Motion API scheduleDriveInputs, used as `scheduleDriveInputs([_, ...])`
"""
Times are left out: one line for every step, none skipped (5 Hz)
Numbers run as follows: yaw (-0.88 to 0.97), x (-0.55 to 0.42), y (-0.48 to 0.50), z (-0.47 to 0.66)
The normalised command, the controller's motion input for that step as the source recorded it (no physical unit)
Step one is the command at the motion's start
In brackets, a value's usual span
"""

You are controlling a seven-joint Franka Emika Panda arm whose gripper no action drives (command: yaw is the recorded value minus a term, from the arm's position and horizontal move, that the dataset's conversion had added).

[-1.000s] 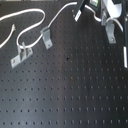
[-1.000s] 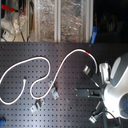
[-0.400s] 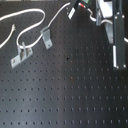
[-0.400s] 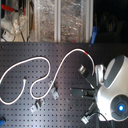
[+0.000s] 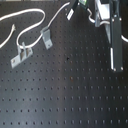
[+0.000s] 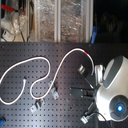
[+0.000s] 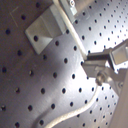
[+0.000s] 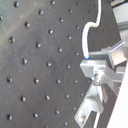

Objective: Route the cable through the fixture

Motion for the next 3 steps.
scheduleDriveInputs([-0.11,-0.206,0.36,0.32])
scheduleDriveInputs([0.0,-0.261,0.37,0.27])
scheduleDriveInputs([0.0,-0.173,0.344,0.16])
